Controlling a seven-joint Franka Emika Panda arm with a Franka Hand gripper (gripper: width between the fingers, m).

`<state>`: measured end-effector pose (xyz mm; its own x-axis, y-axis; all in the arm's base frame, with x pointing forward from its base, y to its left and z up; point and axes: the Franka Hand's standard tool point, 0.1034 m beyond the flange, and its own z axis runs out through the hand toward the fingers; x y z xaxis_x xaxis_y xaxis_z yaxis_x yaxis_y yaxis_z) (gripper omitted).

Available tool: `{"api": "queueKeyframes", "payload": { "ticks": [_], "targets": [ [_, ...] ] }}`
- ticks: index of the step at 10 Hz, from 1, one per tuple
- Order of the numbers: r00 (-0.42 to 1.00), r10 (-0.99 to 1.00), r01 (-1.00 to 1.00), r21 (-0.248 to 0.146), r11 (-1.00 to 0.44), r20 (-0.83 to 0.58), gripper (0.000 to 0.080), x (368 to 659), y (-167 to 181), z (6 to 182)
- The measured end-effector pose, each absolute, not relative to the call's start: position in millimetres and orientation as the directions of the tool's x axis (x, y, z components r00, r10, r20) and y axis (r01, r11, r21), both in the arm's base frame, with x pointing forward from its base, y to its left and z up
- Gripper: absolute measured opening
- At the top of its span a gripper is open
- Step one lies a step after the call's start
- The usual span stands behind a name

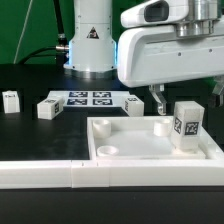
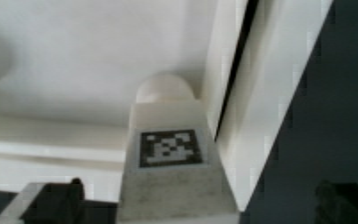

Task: Assemble one leg

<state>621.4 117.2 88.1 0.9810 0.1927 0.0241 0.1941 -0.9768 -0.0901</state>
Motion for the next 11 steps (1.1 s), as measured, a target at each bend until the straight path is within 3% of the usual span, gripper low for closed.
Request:
{"api": "queueKeyframes", "payload": {
  "ticks": [2,4,9,11],
  "targets": [
    [0.966,0.212,0.196,-0.113,-0.974,-0.148,0.0649,619.0,118.0,87.3],
    [0.969,0.212,0.198,-0.112,-0.974,-0.13,0.0649,635.9,118.2,87.9],
    [0.974,0.211,0.203,-0.103,-0.974,-0.077,0.0622,643.1,112.7,84.5],
    [0.974,0.211,0.203,-0.103,-0.974,-0.078,0.029,643.1,112.5,84.3]
  ]
}}
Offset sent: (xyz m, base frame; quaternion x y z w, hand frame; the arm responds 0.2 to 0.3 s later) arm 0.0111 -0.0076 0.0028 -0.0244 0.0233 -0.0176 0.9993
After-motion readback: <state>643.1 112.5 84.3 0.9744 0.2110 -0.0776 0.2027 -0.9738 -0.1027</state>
